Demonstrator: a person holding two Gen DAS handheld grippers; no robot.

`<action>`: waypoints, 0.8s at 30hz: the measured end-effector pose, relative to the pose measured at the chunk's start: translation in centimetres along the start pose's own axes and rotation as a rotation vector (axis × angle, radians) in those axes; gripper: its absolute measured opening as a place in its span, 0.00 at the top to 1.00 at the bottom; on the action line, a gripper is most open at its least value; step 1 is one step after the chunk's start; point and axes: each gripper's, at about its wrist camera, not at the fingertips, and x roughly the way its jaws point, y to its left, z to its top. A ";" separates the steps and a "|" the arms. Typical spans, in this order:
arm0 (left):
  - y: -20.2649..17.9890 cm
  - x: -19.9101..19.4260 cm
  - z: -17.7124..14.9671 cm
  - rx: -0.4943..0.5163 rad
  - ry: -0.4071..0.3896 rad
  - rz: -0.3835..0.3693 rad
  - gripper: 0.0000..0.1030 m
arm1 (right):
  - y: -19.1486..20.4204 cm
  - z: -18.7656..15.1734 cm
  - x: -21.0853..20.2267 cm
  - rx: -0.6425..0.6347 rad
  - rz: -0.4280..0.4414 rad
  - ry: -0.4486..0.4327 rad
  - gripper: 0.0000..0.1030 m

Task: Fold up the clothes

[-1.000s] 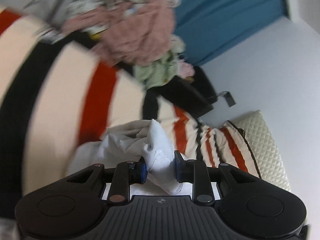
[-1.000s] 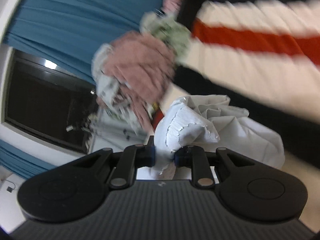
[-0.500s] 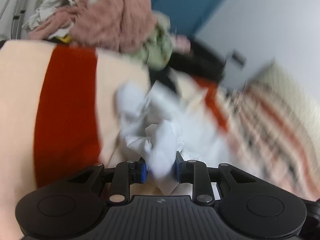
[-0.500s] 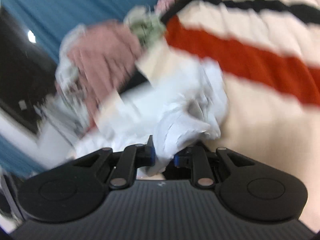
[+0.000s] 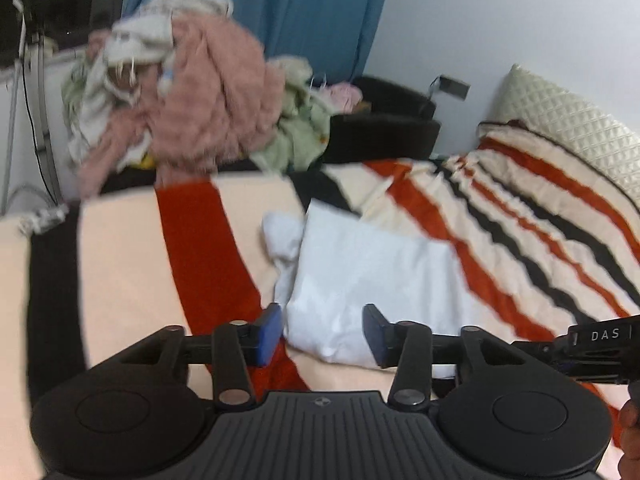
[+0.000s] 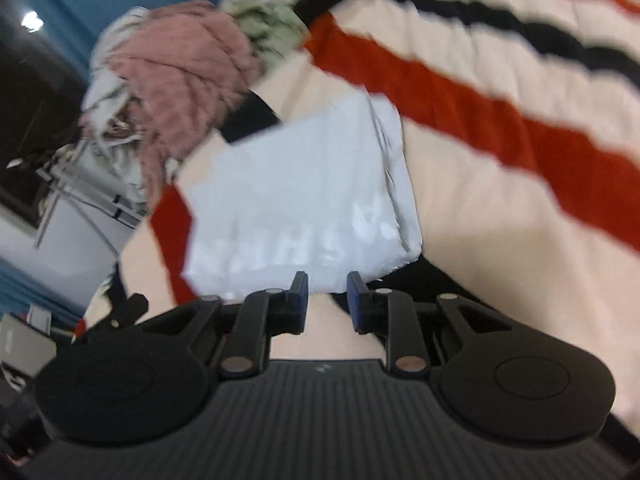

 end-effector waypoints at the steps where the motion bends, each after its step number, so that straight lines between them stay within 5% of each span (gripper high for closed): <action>1: -0.5 -2.0 0.6 0.011 -0.014 0.006 0.40 | 0.6 -0.1 -1.9 -0.017 0.006 -0.015 0.76; 9: -6.3 -20.2 1.1 0.064 -0.179 0.051 0.18 | 5.7 -2.4 -15.8 -0.174 0.040 -0.110 0.71; 11: -7.5 -24.0 0.6 0.069 -0.203 0.051 0.05 | 6.5 -3.6 -18.6 -0.220 0.037 -0.136 0.52; 13: -8.4 -27.5 -0.4 0.085 -0.211 0.033 0.01 | 6.8 -5.1 -21.2 -0.236 0.065 -0.174 0.20; 14: -8.9 -29.1 -1.1 0.098 -0.217 0.029 0.00 | 7.0 -5.9 -22.5 -0.249 0.077 -0.198 0.16; 24: -10.3 -38.6 -9.1 0.118 -0.336 0.085 0.00 | 6.8 -13.4 -27.0 -0.386 0.090 -0.348 0.18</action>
